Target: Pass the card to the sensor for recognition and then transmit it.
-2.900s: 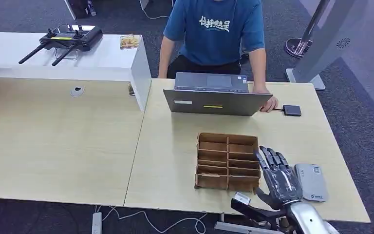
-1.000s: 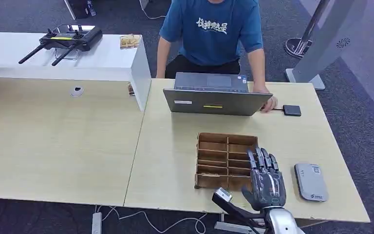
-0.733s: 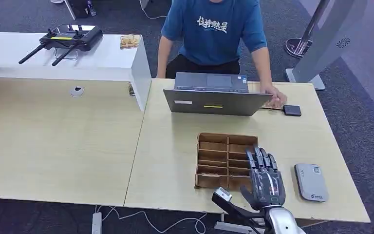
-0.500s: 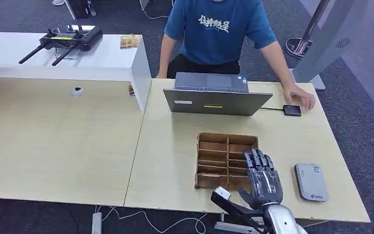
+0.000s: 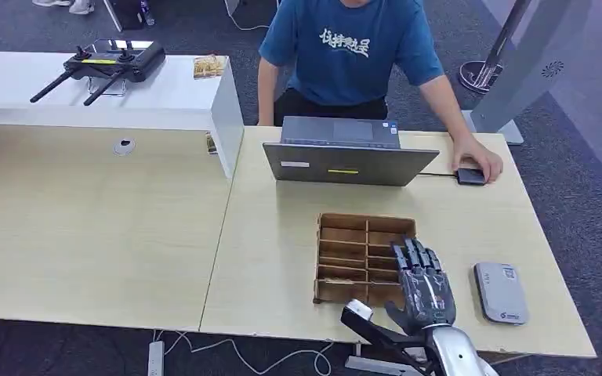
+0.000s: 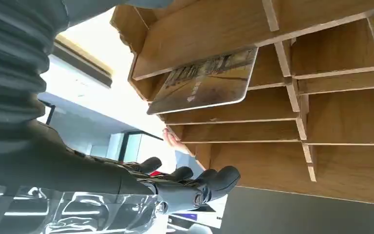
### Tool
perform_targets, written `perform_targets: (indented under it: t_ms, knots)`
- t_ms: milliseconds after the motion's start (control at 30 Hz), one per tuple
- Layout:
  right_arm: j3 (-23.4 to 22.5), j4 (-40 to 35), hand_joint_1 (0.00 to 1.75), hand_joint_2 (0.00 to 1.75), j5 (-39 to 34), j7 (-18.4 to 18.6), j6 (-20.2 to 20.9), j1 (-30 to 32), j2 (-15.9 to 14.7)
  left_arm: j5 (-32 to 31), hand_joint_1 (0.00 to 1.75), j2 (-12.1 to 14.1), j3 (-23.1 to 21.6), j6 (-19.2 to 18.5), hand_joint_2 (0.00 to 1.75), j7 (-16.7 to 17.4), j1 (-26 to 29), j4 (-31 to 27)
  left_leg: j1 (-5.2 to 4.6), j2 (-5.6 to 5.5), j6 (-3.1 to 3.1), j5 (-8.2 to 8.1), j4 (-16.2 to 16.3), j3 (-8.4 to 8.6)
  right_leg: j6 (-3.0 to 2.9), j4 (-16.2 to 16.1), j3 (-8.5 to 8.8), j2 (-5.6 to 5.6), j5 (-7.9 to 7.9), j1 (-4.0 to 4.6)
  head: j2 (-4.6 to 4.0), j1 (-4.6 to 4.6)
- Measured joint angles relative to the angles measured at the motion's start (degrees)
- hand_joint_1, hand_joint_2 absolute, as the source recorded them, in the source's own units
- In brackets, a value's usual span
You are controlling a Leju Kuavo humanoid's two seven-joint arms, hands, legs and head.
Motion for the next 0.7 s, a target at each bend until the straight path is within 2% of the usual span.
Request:
perform_targets:
  t_ms: [300,700]
  knots:
    - [0.00,-0.02,0.00,1.75,-0.13,-0.02,-0.15,-0.07,-0.22,-0.35,0.00,0.26,-0.70,0.11,0.00,-0.42,0.00,0.33,0.00,0.00,0.00,0.00,0.00,0.00,0.00,0.00,0.00,0.00,0.00,0.00,0.00,0.00]
    - [0.20,-0.57,0.00,1.75,-2.23,-1.86,0.02,-0.40,-1.11,-0.68,0.00,0.46,-1.03,0.44,0.00,-0.59,0.02,0.46,0.00,0.00,0.00,0.00,0.00,0.00,0.00,0.00,0.00,0.00,0.00,0.00,0.00,0.00]
